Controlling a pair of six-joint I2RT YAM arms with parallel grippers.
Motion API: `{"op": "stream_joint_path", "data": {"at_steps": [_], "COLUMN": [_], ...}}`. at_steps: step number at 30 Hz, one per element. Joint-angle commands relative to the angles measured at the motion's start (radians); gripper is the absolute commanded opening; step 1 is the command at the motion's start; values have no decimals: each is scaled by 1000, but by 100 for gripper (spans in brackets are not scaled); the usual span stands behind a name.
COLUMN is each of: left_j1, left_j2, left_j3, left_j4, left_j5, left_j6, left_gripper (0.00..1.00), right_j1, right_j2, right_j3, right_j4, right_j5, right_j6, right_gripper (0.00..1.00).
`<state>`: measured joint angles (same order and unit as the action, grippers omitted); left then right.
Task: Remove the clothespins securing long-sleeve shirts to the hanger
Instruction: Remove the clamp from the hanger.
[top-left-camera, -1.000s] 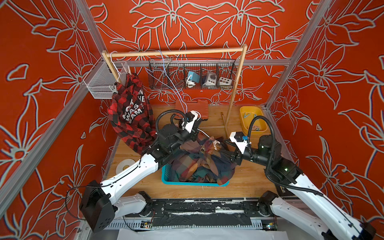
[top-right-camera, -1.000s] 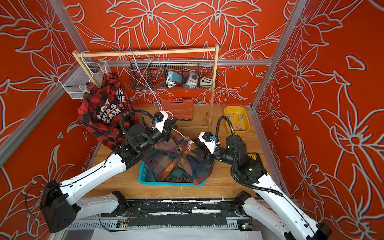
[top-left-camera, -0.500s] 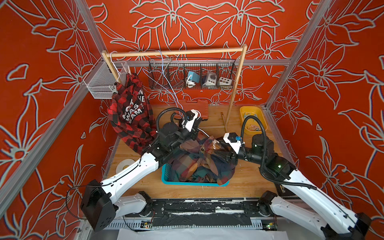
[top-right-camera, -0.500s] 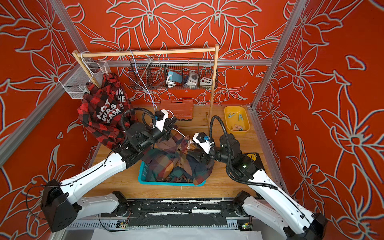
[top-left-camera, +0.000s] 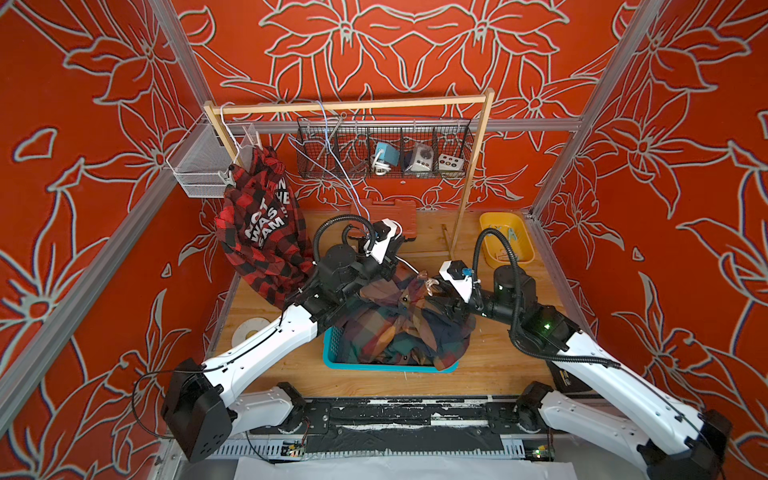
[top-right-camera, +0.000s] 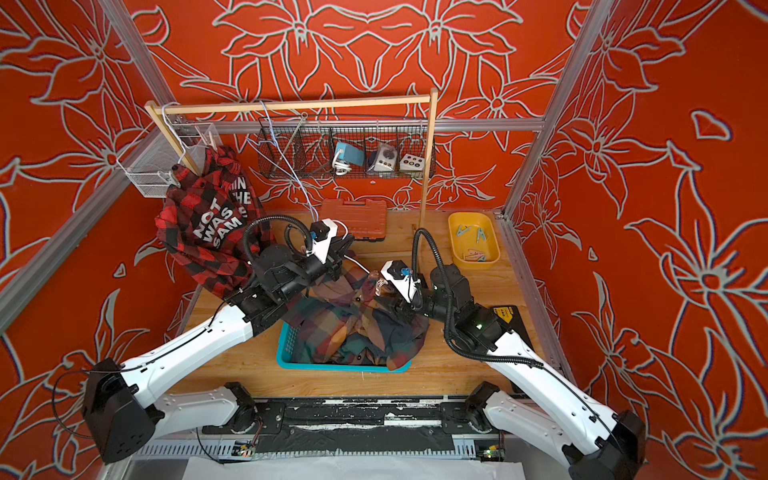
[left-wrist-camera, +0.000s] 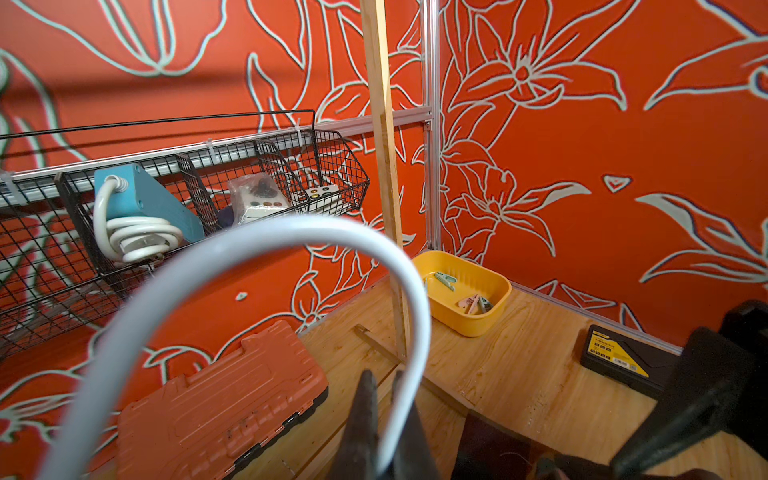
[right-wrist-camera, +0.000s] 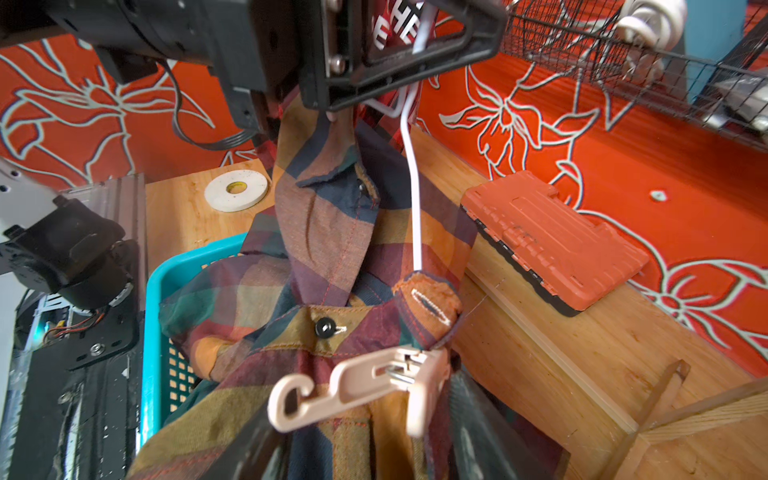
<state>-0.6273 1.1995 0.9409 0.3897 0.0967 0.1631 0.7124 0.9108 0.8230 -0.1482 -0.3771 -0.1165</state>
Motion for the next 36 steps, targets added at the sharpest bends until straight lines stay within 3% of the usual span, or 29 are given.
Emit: {"op": "stream_joint_path", "data": {"at_steps": [1,13,28,36], "left_j1": [7,6,8,8], "left_j2": [0,0,-7,-8], "left_j3": [27,21,-1,-10], "left_j4": [18,16,17,21], "left_j5": [18,22,23,25], "left_j6": [4,6,4,1], "left_gripper": [0,0,0,0], "right_j1": [8,12,18,18], "right_j2": [-1,31,34,28], "right_j3": [28,47,42,42], "right_j4": [39,53,61,59], "right_j5": [39,41,58,85], "right_j6": [-4,3,-14,-21], "right_gripper": [59,55,9,0]}}
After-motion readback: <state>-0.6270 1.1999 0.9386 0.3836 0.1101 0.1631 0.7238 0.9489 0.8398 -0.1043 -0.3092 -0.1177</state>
